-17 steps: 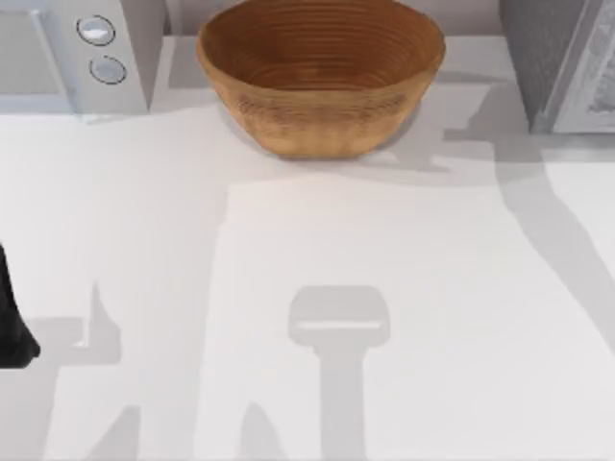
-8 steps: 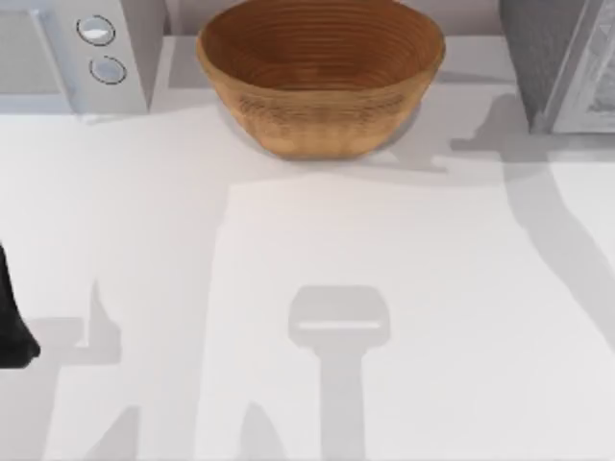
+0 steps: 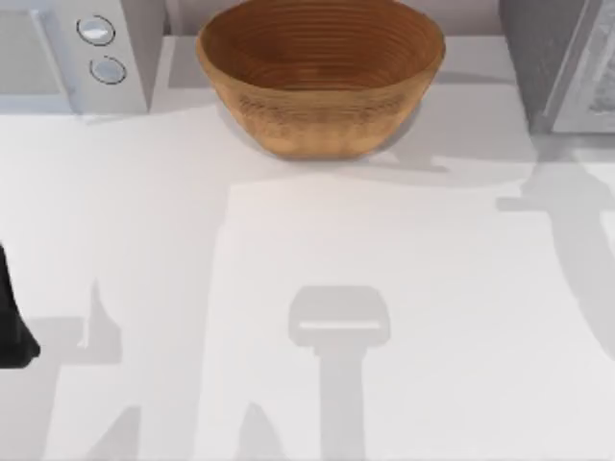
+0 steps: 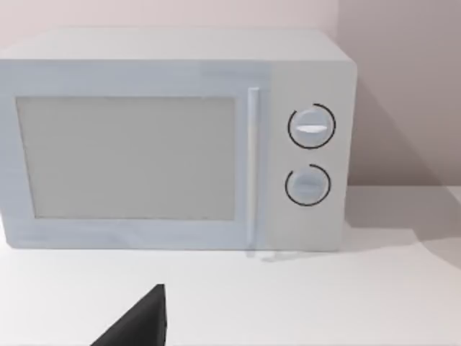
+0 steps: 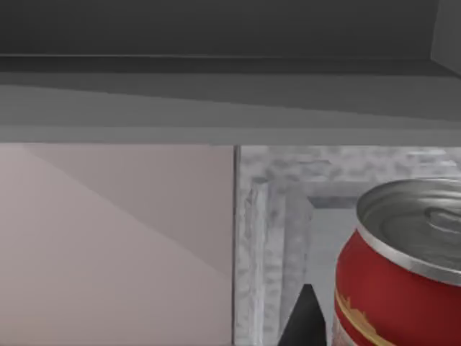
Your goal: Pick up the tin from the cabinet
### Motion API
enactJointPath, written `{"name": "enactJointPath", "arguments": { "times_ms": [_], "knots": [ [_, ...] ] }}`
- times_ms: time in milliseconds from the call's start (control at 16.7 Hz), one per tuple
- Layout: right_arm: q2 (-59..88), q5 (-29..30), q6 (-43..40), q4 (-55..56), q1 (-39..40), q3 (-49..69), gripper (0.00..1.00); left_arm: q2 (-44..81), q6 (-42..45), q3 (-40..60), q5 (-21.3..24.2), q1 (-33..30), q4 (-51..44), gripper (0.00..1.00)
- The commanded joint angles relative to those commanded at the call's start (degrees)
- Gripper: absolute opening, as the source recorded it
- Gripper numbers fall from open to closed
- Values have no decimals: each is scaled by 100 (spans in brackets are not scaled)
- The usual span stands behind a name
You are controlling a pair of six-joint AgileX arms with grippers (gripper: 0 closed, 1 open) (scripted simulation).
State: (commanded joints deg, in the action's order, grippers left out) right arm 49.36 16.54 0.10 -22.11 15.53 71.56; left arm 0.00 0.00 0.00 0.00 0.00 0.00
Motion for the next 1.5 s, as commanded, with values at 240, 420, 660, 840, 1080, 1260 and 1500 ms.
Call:
{"name": "enactJointPath", "arguments": {
  "times_ms": [240,420,660,840,1080,1260,1500],
  "knots": [
    [-1581,-522,-11,707,-507,-2591,0,0,0,0,0,0,0,100],
    [-2738,-909,-10,1225,-867,-4405,0,0,0,0,0,0,0,100],
    [-4079,-1356,-9,1827,-1289,-6216,0,0,0,0,0,0,0,100],
    [-4748,-1586,-10,2127,-1498,-6959,0,0,0,0,0,0,0,100],
    [-4935,-1654,-10,2211,-1553,-7156,0,0,0,0,0,0,0,100],
    [-4904,-1650,-1,2198,-1537,-7165,0,0,0,0,0,0,0,100],
    [-4727,-1831,293,2100,-1581,-7080,0,0,0,0,0,0,0,100]
  ]
}}
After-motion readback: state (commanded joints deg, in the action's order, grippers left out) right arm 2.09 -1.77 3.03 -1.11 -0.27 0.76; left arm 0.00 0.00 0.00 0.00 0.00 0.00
